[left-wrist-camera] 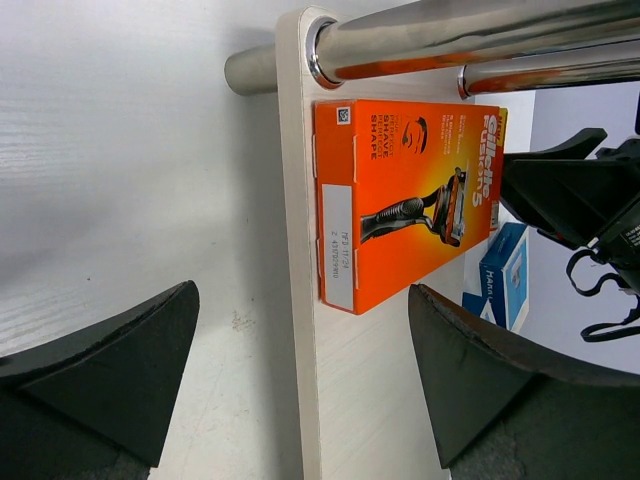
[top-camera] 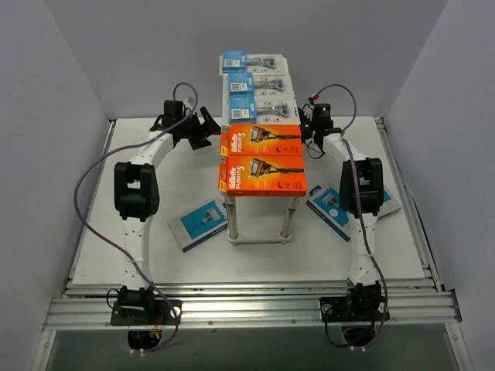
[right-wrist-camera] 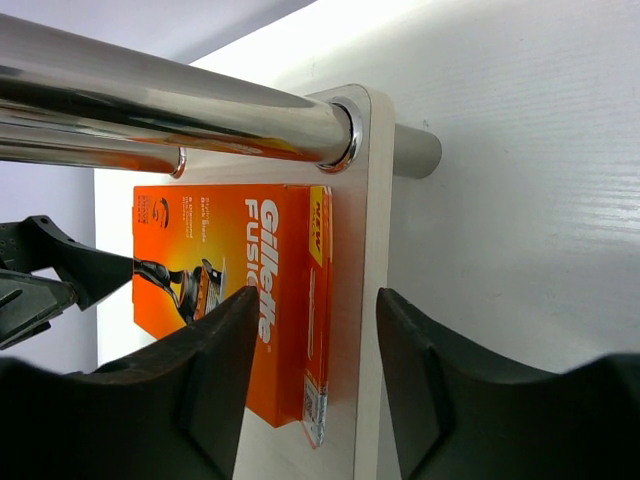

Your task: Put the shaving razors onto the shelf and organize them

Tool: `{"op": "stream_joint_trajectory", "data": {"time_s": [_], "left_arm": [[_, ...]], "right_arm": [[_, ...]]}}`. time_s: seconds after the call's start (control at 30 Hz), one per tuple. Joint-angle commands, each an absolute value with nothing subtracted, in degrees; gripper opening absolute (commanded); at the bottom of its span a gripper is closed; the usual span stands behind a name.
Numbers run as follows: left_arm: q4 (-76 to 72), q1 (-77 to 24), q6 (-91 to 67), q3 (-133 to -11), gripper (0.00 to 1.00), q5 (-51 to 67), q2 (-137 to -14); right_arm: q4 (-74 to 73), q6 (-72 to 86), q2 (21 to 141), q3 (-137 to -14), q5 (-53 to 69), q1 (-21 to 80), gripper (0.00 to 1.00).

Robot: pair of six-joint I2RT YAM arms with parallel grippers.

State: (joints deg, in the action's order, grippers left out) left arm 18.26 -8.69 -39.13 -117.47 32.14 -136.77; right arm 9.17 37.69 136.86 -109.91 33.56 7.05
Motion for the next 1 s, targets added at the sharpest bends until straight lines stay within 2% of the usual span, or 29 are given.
{"op": "stream_joint_trajectory", "data": {"time_s": [0.0, 0.17, 0.37, 0.6, 0.73, 0.83, 0.97], "left_arm": [[18.63, -8.09, -37.97, -119.53, 0.94, 32.52, -135.70], [19.07, -7.65, -37.70, -118.22, 0.94, 32.17, -133.51], [16.88, -6.33, -38.40, -110.23, 0.94, 28.39, -125.69], [17.93, -3.17, -37.71, -99.08, 0.94, 26.55, -115.87], [25.88, -2.02, -35.60, -93.35, 0.94, 24.27, -111.01], [33.46, -2.20, -31.21, -89.32, 0.94, 17.78, -107.15], [36.56, -2.20, -28.22, -80.70, 0.94, 12.05, -99.16]], "right_arm": [[8.88, 37.62, 137.11, -111.45, 33.66, 6.51, 0.48], [8.70, 37.53, 134.57, -109.61, 33.49, 6.24, 0.54], [8.79, 37.35, 129.30, -105.65, 33.31, 4.22, 0.61], [11.42, 37.97, 120.51, -94.85, 33.40, 1.15, 0.62], [12.13, 38.06, 113.49, -85.72, 33.14, 0.35, 0.62], [11.52, 37.53, 109.61, -81.49, 32.43, 0.35, 0.62], [8.97, 34.73, 101.63, -73.50, 29.45, 0.35, 0.62]]}}
